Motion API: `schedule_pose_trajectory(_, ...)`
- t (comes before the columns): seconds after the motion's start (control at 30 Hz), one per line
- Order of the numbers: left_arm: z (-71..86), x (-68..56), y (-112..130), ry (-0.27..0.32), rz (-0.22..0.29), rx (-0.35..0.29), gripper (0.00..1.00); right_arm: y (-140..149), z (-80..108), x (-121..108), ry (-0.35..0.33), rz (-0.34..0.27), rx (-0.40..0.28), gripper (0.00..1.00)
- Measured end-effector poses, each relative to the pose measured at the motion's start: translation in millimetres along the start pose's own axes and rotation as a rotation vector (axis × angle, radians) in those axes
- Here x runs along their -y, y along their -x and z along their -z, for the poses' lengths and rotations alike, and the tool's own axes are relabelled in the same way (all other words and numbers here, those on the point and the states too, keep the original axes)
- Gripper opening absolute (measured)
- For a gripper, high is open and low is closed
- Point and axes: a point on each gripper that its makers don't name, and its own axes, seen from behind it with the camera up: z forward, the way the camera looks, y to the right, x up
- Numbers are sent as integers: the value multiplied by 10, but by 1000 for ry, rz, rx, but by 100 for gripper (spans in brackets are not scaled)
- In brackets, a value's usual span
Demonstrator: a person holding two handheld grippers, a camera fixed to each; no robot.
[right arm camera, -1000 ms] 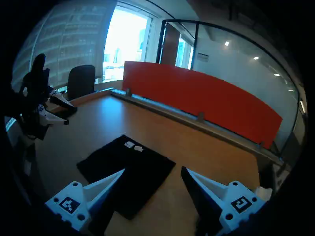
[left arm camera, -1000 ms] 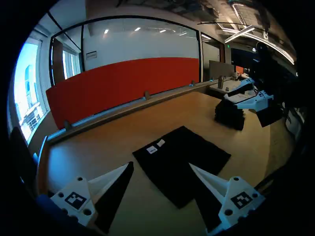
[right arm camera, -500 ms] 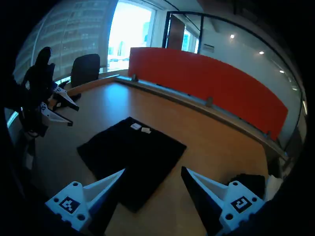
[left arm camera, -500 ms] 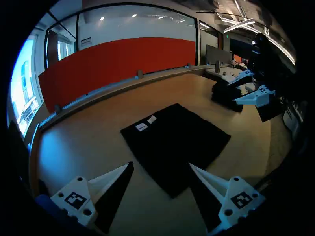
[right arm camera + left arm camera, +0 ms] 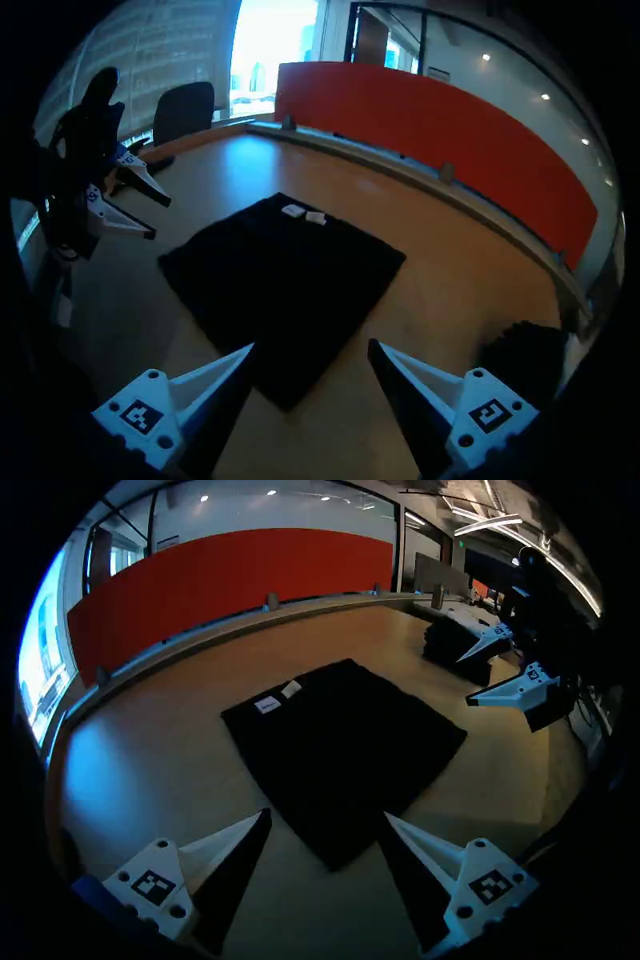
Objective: Fold towel
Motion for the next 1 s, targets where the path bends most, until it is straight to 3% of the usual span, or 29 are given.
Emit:
schedule_pose_trajectory(0.67, -280, -135, 591, 20, 17, 141, 93, 594, -185, 104, -53, 6, 115, 100)
schedule_pose_trajectory(1.0, -327, -163, 660, 14, 27, 151, 93, 696, -240, 138, -70, 22, 130, 97)
